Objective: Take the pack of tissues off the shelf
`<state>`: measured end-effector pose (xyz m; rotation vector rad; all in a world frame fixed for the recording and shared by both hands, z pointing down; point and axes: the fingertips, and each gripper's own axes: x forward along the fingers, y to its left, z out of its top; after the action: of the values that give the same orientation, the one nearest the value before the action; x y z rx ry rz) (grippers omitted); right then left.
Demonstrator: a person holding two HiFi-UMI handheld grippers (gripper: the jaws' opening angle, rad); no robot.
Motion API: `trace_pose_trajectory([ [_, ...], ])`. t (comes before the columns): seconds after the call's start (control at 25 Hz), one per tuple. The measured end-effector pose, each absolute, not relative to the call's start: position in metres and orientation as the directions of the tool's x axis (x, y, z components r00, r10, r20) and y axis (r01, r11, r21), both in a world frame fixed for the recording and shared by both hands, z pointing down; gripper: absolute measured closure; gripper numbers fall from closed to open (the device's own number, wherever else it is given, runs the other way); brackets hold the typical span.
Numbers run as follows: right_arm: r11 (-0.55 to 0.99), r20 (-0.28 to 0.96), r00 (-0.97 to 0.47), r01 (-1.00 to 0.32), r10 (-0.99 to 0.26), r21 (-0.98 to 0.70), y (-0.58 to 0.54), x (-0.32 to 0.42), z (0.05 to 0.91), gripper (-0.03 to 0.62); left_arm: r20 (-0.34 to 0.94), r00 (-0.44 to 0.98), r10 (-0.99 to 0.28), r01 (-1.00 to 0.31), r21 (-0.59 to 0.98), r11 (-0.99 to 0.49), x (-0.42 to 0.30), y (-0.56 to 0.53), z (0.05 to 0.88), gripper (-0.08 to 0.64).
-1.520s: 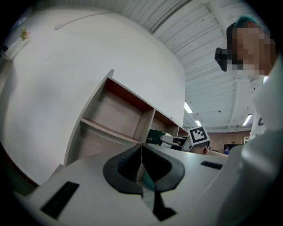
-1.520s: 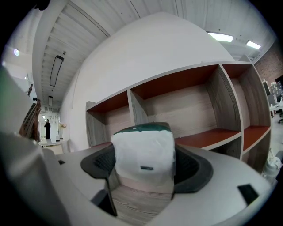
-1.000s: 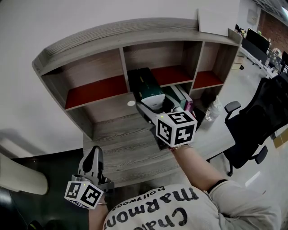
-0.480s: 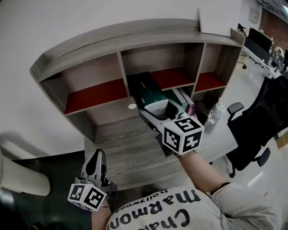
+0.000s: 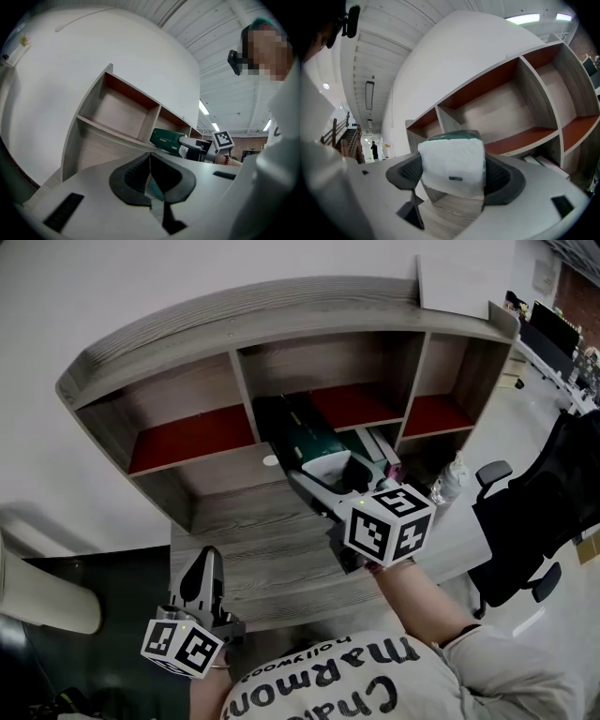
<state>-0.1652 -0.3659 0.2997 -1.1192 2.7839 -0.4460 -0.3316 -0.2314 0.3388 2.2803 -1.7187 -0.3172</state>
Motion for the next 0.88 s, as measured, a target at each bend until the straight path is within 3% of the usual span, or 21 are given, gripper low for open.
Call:
trace_pose_trajectory([
  [0.36,0.690,-0.024,-0.753,-0.589,-0.657,-0.421,-0.365,-0.147,0.295,0.202,-0.025,0.197,-0.980,-0.918,0.346,-0.193,-0.318,-0.219,0.333,0.543],
  [0.88,0.705,-0.029,-0.769,-0.569,-0.638,-0.423,-0.342,-0.120,0.297,0.204,-0.041,0.203,-0.978,-0.916,0.344,-0.204,-0.286,-0.206,0.323,0.543],
])
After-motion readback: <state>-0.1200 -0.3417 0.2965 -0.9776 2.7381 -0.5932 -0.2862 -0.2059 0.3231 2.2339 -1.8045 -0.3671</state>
